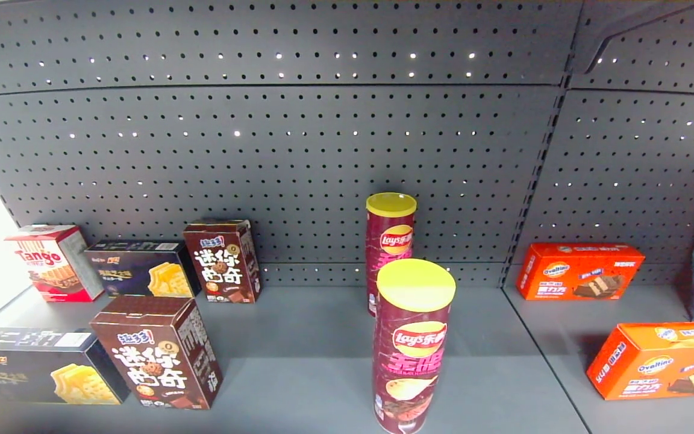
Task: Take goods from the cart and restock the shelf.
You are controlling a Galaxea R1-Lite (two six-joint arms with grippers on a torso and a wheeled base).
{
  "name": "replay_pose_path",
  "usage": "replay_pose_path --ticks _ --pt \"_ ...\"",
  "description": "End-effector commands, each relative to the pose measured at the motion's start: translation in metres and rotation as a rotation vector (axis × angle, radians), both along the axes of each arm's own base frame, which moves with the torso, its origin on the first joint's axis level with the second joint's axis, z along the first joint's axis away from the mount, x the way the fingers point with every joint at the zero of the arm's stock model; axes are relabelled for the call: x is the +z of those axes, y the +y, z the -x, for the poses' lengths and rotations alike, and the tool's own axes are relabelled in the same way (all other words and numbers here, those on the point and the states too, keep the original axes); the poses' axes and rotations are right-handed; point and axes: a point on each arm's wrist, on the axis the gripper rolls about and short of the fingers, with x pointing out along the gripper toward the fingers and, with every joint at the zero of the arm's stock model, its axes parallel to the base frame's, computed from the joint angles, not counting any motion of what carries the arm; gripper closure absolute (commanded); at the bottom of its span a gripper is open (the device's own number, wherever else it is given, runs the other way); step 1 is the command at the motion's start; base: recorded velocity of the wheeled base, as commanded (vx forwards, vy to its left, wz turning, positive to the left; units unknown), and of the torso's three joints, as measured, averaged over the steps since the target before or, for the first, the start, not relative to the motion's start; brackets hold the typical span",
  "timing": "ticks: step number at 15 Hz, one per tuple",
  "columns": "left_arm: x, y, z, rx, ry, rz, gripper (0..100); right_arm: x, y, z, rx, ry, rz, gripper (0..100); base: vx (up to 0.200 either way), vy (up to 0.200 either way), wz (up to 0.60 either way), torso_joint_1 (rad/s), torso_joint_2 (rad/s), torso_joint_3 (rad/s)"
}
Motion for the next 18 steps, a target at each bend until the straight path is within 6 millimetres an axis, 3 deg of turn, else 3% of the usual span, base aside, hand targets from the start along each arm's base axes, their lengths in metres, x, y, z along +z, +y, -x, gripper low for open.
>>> replay_pose_path --ticks 1,18 --pt "-0.0005 0.0000 0.0017 0.001 -0.022 0.003 0 0.0000 0.0000 0.0000 0.001 0.000 0.000 0 0.000 0.000 0.00 0.000 0.00 0.000" --pt "-0.0005 0.0003 0.0017 0.012 -0.023 0.000 0 0.0000 0.0000 0.0000 0.001 0.000 0.000 0 -0.024 -0.012 0.00 0.001 0.00 0.001"
